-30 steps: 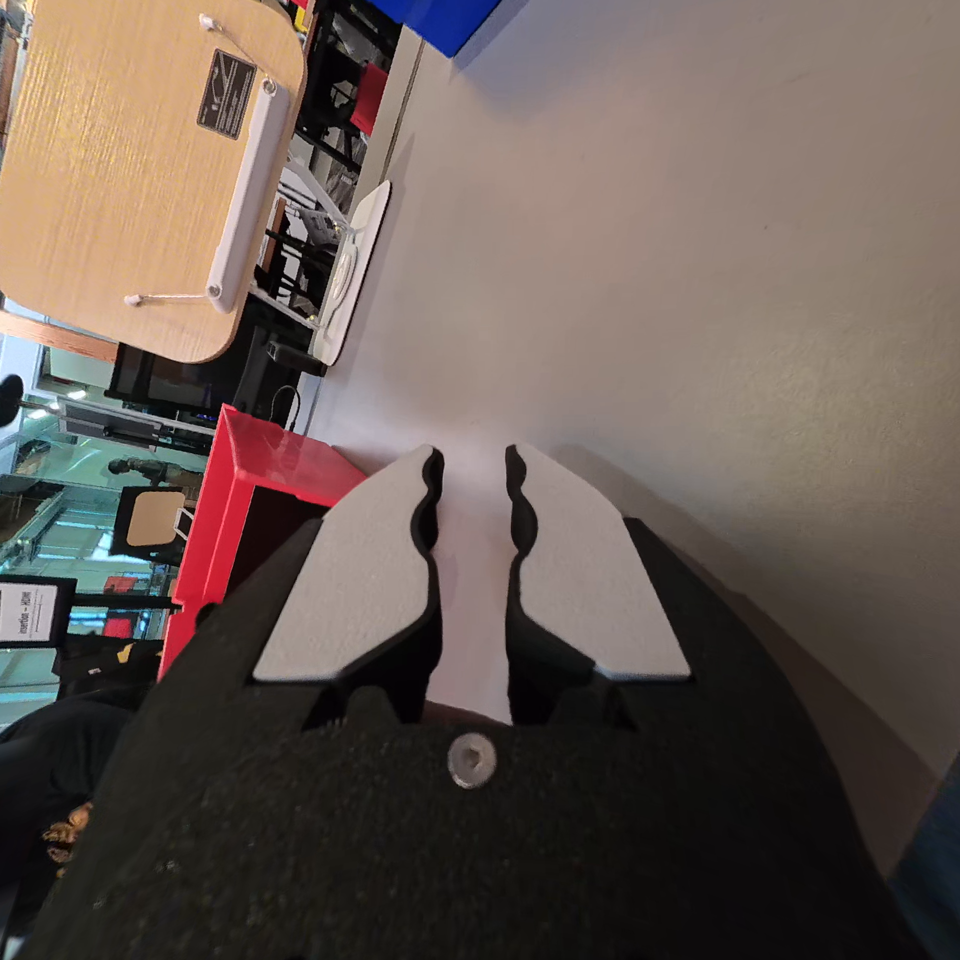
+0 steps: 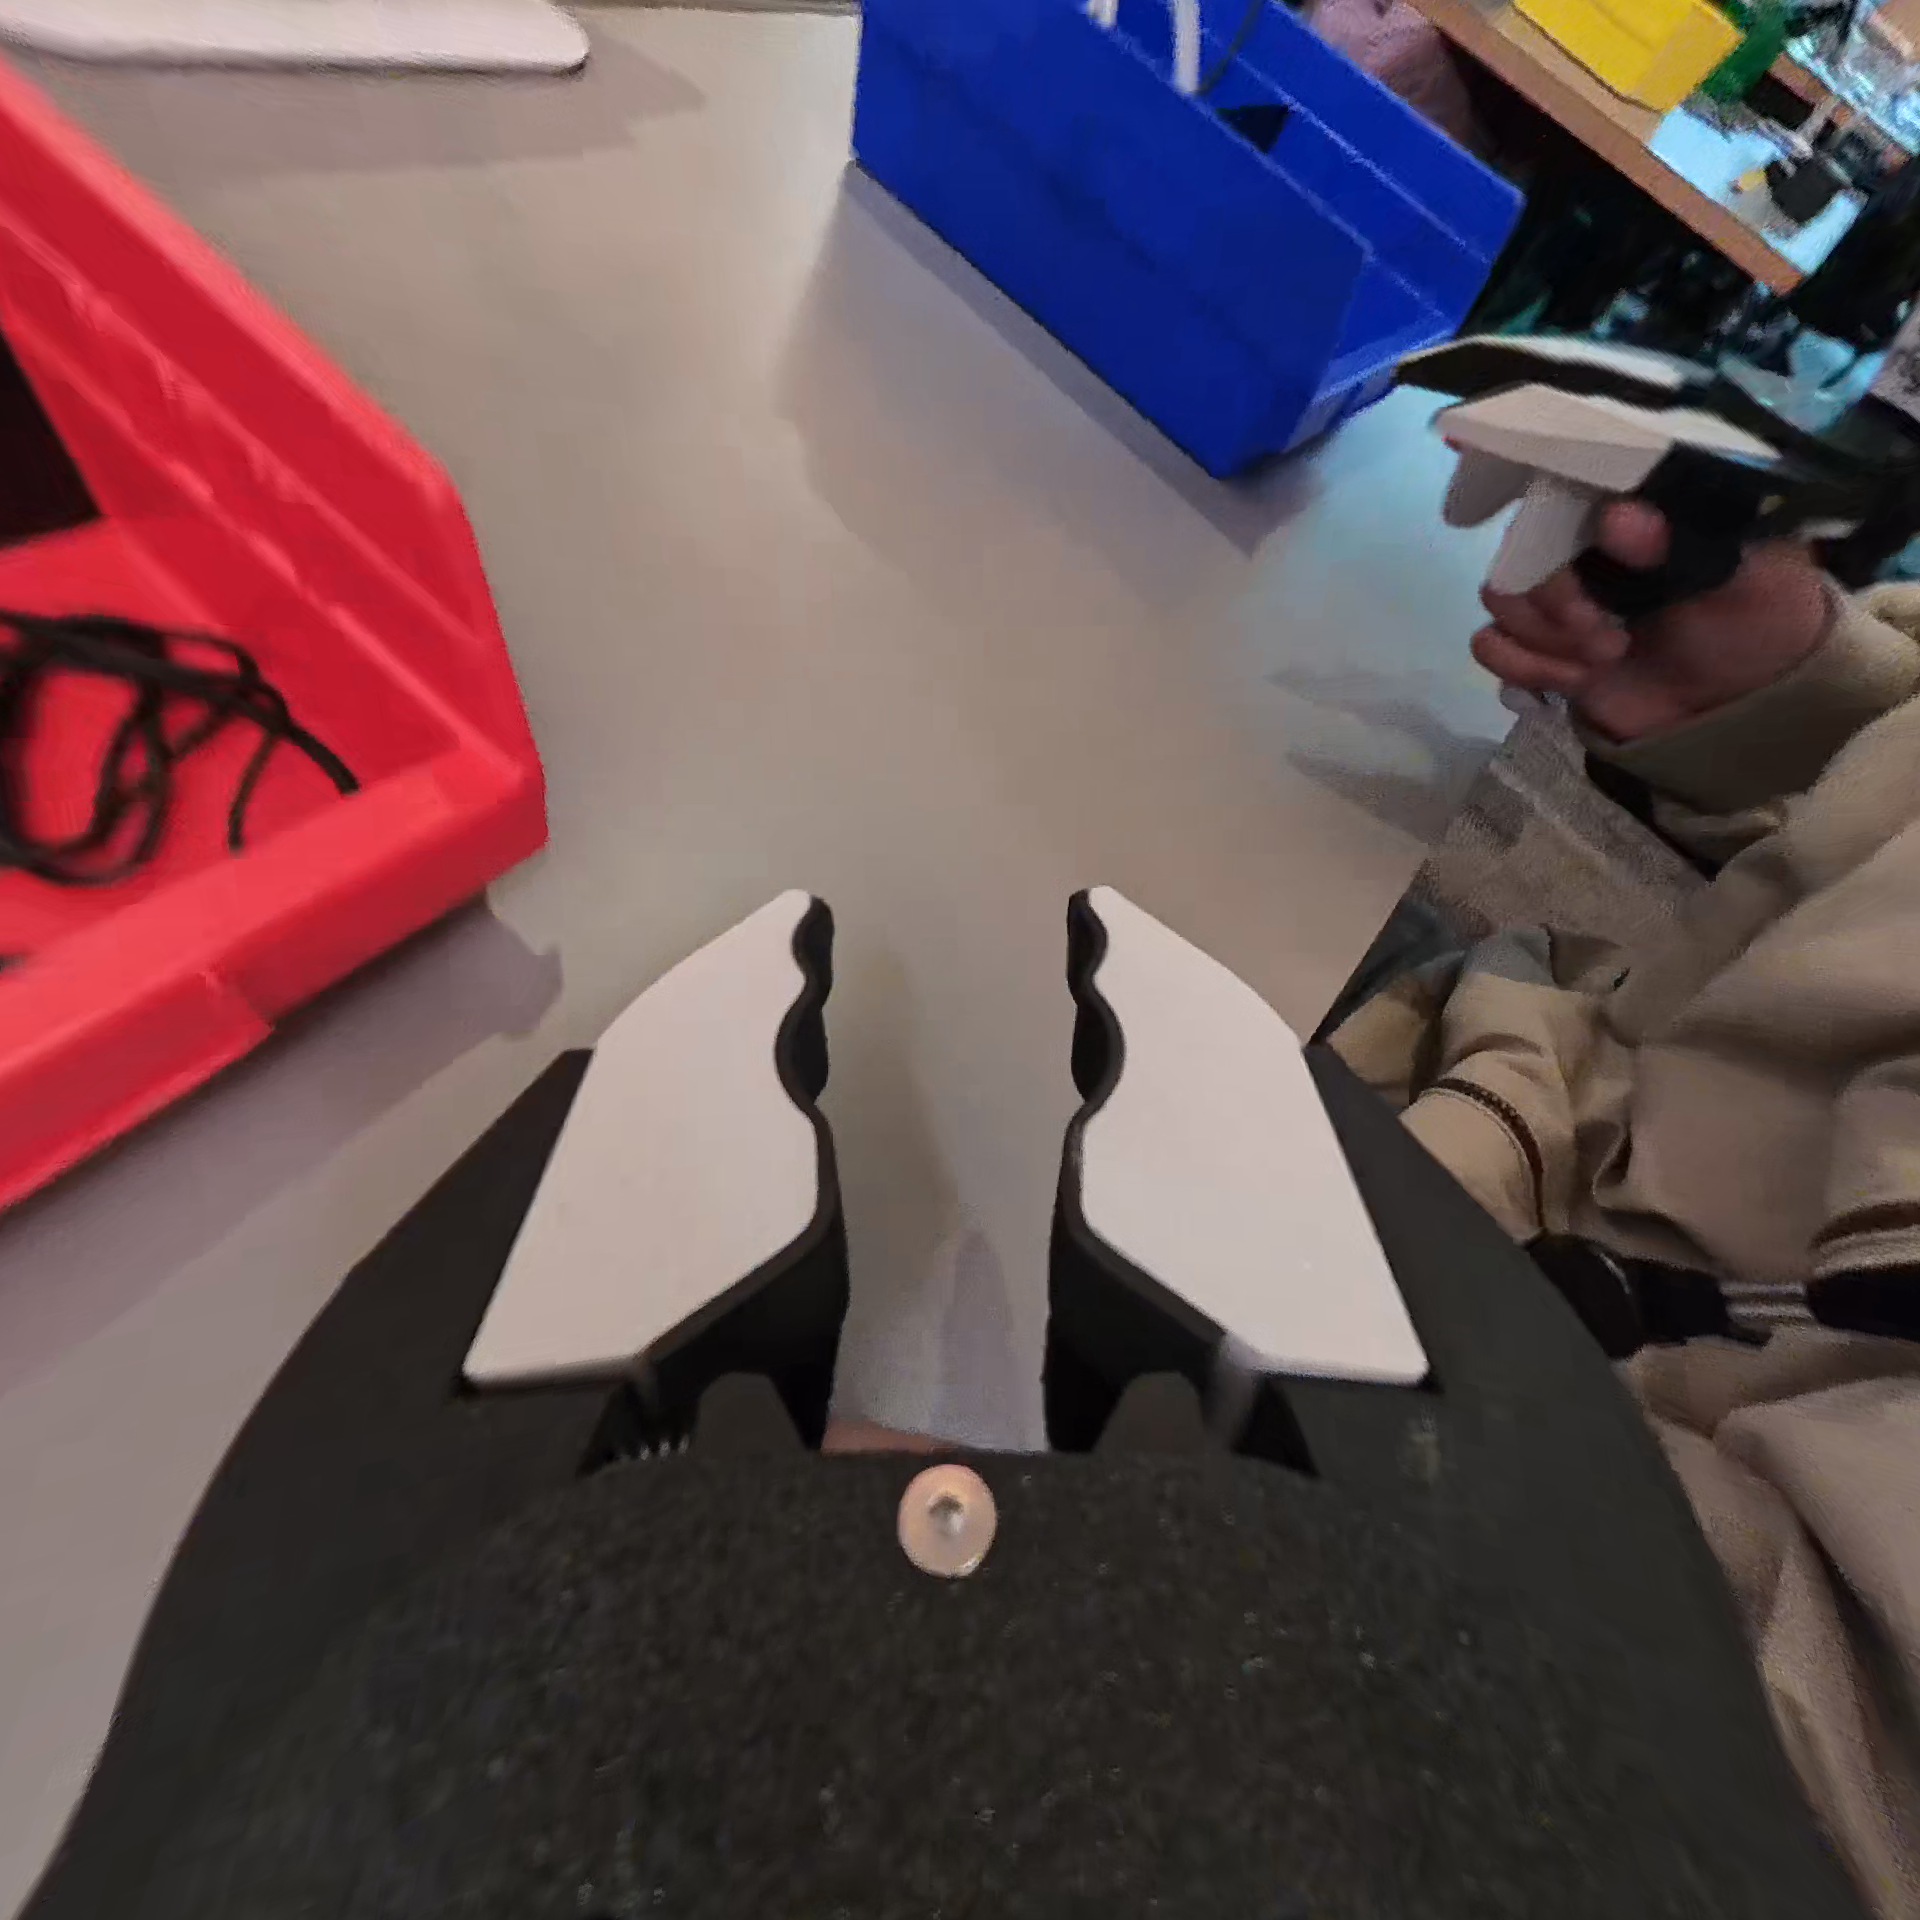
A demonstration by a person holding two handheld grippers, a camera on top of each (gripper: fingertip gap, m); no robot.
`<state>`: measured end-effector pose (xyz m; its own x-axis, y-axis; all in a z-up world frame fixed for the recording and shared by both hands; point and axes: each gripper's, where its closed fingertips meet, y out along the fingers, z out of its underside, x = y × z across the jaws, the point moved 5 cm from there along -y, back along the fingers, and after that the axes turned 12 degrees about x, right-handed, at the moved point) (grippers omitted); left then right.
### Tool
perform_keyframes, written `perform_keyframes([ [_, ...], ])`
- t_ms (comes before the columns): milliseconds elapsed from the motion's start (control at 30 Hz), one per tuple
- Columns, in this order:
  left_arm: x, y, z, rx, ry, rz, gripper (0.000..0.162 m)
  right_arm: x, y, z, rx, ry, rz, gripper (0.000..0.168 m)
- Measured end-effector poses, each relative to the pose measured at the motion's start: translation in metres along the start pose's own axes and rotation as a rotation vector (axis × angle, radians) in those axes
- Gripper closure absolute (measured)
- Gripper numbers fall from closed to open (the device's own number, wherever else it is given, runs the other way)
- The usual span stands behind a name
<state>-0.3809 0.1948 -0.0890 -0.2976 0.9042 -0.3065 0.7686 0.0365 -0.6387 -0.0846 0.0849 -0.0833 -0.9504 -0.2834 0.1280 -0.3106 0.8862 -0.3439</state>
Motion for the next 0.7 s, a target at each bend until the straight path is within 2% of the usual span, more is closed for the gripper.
perform_keyframes([
  [100,-0.001,-0.027,-0.031,-0.005,0.167,0.037,0.120,0.008,0.012,-0.001,-0.011,-0.077,-0.047,0.134],
  [200,0.013,-0.061,-0.066,0.022,0.443,0.073,0.117,0.017,0.020,0.005,0.016,-0.071,-0.125,0.131],
  [233,0.030,-0.068,-0.080,0.031,0.514,0.018,0.127,0.019,0.021,0.006,0.015,-0.071,-0.135,0.131],
  [300,0.075,-0.071,-0.111,0.100,0.610,-0.123,0.131,0.018,0.019,0.006,0.010,-0.068,-0.143,0.130],
  [400,0.153,-0.055,-0.150,0.287,0.644,-0.299,0.125,0.012,0.014,0.002,-0.018,-0.030,-0.140,0.130],
  [500,0.219,-0.021,-0.166,0.473,0.691,-0.415,0.111,0.003,0.008,-0.001,-0.043,0.027,-0.137,0.131],
  [600,0.261,0.018,-0.157,0.661,0.779,-0.419,0.109,-0.004,0.007,0.001,-0.037,0.055,-0.122,0.129],
  [700,0.281,0.046,-0.148,0.755,0.770,-0.321,0.109,-0.007,0.006,-0.001,-0.060,0.063,-0.109,0.127],
])
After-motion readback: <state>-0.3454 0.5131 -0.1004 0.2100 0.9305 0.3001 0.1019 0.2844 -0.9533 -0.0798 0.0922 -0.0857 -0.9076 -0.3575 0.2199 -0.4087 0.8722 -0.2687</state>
